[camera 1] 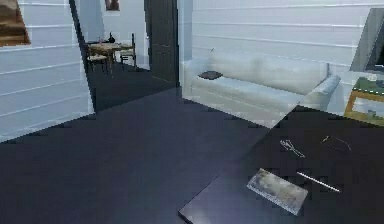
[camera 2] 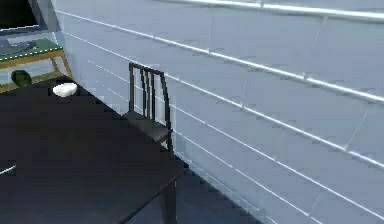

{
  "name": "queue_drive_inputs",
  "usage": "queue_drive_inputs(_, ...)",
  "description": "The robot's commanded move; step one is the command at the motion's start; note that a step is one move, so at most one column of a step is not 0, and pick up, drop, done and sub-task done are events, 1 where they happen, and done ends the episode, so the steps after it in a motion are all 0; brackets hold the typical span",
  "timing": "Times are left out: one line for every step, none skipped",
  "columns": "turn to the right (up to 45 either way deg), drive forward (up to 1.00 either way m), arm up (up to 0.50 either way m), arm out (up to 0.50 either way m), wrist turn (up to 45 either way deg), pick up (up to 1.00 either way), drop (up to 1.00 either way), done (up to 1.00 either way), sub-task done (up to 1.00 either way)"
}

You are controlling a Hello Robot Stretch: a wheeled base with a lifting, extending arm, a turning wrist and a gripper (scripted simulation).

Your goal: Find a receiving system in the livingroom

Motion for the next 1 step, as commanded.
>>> queue_drive_inputs(-45.0,0.0,0.0,0.0,0.0,0.0,0.0,0.0,0.0)
